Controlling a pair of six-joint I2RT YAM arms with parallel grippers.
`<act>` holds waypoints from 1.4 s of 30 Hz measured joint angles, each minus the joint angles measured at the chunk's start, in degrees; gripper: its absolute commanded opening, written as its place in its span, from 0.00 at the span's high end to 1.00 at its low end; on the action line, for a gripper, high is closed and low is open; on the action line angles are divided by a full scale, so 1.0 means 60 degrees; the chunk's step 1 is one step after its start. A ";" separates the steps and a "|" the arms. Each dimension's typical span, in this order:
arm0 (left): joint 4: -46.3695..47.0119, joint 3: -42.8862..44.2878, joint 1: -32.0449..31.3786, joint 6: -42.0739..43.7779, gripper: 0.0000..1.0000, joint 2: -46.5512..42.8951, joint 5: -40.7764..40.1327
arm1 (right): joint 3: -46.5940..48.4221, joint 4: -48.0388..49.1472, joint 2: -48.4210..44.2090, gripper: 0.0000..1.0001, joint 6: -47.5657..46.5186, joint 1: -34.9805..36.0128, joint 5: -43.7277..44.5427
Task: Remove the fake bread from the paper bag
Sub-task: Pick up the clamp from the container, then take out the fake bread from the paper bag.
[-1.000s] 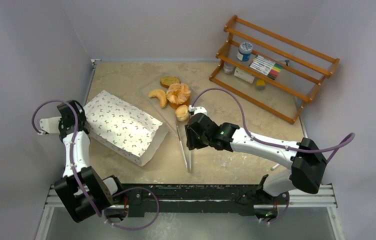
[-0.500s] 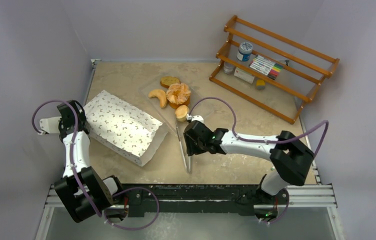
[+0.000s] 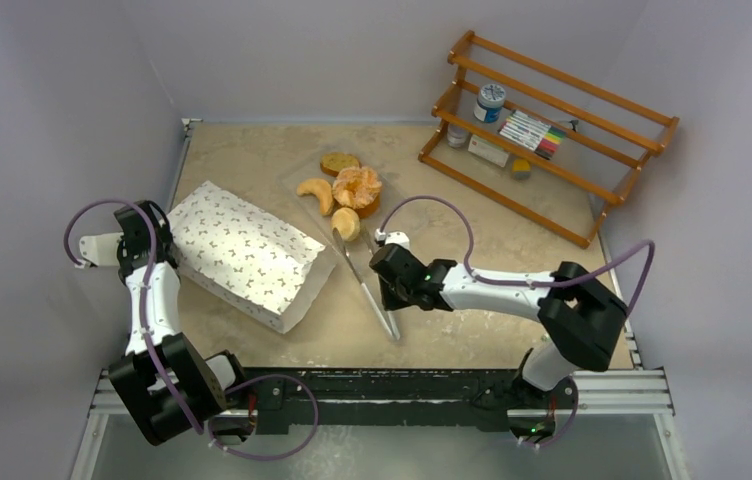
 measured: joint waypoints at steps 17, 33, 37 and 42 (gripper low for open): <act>-0.0011 0.0681 0.0000 0.0189 1.00 0.0601 0.0146 | -0.0470 -0.1024 -0.1574 1.00 0.0321 0.1818 0.0153; -0.0076 0.1402 0.0000 0.0769 1.00 0.1206 0.0594 | -0.0783 -0.0878 -0.1129 1.00 0.0251 0.3311 -0.0477; -0.0066 0.1439 0.0000 0.0845 1.00 0.1253 0.0736 | -0.0142 -0.0860 -0.0372 1.00 -0.0229 0.3279 -0.0568; -0.0069 0.1439 0.0000 0.0943 1.00 0.1308 0.0914 | 0.0838 -0.0801 0.0299 1.00 -0.0889 0.2998 -0.0783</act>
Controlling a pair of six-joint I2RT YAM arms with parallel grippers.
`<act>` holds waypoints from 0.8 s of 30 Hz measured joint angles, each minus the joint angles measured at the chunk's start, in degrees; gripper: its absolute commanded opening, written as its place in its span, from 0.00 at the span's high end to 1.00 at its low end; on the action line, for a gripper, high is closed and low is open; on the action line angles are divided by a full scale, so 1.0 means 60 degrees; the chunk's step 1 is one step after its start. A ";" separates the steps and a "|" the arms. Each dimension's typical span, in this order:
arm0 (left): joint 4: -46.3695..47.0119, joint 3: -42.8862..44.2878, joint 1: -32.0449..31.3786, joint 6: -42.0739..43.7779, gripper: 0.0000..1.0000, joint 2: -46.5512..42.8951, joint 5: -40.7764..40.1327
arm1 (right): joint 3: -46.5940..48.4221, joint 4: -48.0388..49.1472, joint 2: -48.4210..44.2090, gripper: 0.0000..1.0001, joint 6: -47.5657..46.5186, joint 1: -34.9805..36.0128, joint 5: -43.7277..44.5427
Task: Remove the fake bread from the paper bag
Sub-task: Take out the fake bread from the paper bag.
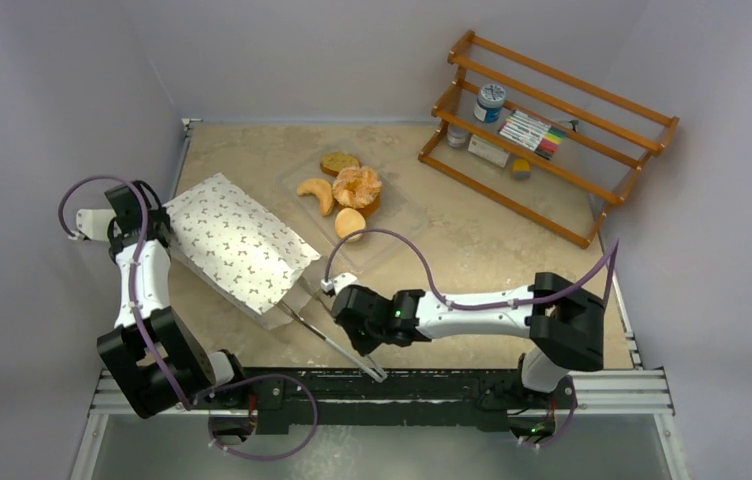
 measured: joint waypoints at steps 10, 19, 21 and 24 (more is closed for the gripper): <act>0.0219 -0.0036 0.0000 0.0142 1.00 0.0004 0.0324 | 0.1923 0.0106 0.1621 1.00 -0.1406 -0.1064 -0.0339; 0.0401 -0.0047 0.0000 0.0335 1.00 0.0044 0.0699 | 0.3118 0.0091 0.3082 1.00 -0.2255 -0.1246 -0.0586; 0.0466 -0.0066 0.0000 0.0346 1.00 0.0073 0.0798 | 0.3446 0.0044 0.3370 1.00 -0.2339 -0.1260 -0.0656; 0.0579 -0.0160 0.0000 0.0397 1.00 0.0073 0.0925 | 0.3967 0.0000 0.3807 1.00 -0.2422 -0.1282 -0.0721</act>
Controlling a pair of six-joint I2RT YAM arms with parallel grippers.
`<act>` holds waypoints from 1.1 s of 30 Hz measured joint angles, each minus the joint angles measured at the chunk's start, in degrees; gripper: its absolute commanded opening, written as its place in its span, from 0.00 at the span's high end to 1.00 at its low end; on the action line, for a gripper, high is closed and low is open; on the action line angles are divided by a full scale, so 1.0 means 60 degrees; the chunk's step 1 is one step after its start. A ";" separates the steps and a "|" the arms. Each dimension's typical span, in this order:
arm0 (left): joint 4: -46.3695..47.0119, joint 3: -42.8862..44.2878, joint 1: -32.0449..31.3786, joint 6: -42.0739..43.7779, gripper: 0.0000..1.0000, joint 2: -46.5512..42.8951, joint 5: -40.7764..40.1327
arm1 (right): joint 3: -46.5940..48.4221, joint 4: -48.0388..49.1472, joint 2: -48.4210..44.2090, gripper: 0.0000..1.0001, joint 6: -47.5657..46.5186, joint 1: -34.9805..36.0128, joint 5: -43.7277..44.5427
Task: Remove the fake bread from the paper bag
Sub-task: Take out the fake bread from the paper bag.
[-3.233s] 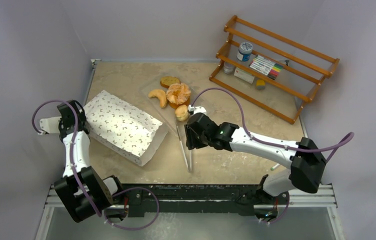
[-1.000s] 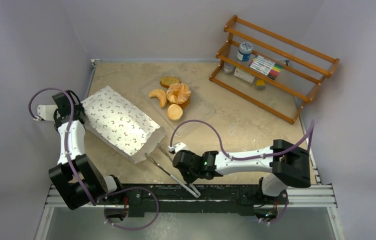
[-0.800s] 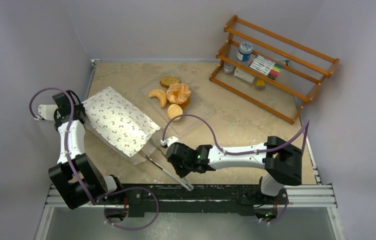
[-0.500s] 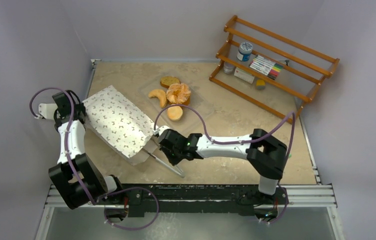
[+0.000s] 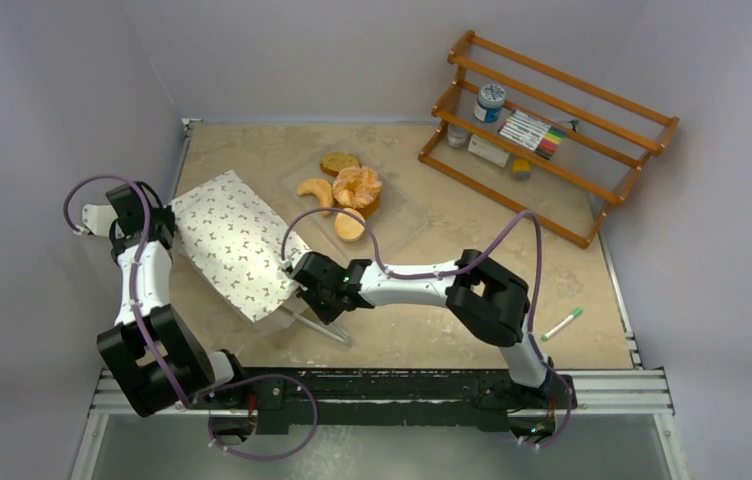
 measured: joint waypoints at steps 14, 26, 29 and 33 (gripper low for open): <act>0.0477 -0.0372 0.0087 0.0004 1.00 0.0000 0.0171 | 0.1574 -0.0448 0.1096 0.67 -0.0033 -0.0215 0.0433; 0.0539 -0.0528 0.0095 -0.0004 1.00 0.0000 0.0335 | -0.0302 0.0310 -0.0284 0.63 -0.0040 -0.0222 0.1002; 0.0565 -0.0528 0.0095 -0.0004 1.00 0.0000 0.0437 | -0.1198 0.0852 -0.1107 0.63 -0.0073 -0.0175 0.0976; 0.0568 -0.0528 0.0095 -0.0004 1.00 0.0000 0.0510 | -0.2025 0.1610 -0.1741 0.63 -0.0146 -0.0073 0.0831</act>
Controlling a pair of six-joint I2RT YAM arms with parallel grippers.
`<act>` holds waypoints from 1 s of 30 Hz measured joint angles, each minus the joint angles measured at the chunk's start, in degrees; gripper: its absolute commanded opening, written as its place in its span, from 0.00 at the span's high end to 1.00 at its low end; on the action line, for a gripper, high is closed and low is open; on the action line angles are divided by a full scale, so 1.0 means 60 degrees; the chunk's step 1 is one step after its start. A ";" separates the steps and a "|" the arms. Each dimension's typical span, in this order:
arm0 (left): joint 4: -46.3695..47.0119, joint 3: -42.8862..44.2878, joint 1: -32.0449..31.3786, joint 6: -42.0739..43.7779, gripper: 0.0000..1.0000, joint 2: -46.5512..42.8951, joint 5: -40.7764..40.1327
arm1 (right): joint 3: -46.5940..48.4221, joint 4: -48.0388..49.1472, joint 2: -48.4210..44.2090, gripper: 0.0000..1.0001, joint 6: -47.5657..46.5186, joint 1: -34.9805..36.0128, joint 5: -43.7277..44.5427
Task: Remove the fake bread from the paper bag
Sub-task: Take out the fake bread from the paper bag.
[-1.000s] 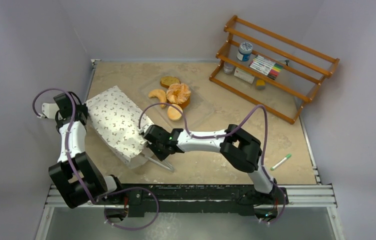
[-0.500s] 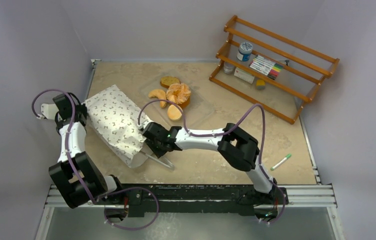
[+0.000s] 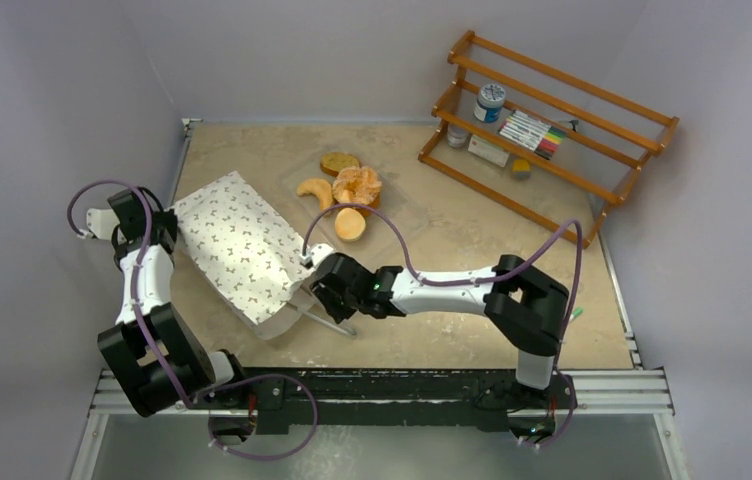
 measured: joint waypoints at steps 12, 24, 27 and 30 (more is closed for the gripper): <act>-0.0004 0.0000 0.0000 0.0000 1.00 0.0004 0.0102 | -0.0911 0.1351 -0.0160 0.48 -0.0084 0.0605 -0.0342; 0.0000 0.0000 0.0000 0.0000 1.00 0.0018 0.0182 | -0.1177 0.1759 -0.0641 0.35 -0.0062 0.0674 -0.0328; 0.0004 0.0000 -0.0004 0.0000 1.00 0.0022 0.0200 | -0.1392 0.1978 -0.0707 0.35 -0.0044 0.0790 -0.0339; 0.0004 0.0000 -0.0004 0.0000 1.00 0.0033 0.0219 | -0.1555 0.2055 -0.0729 0.35 0.0004 0.0922 -0.0375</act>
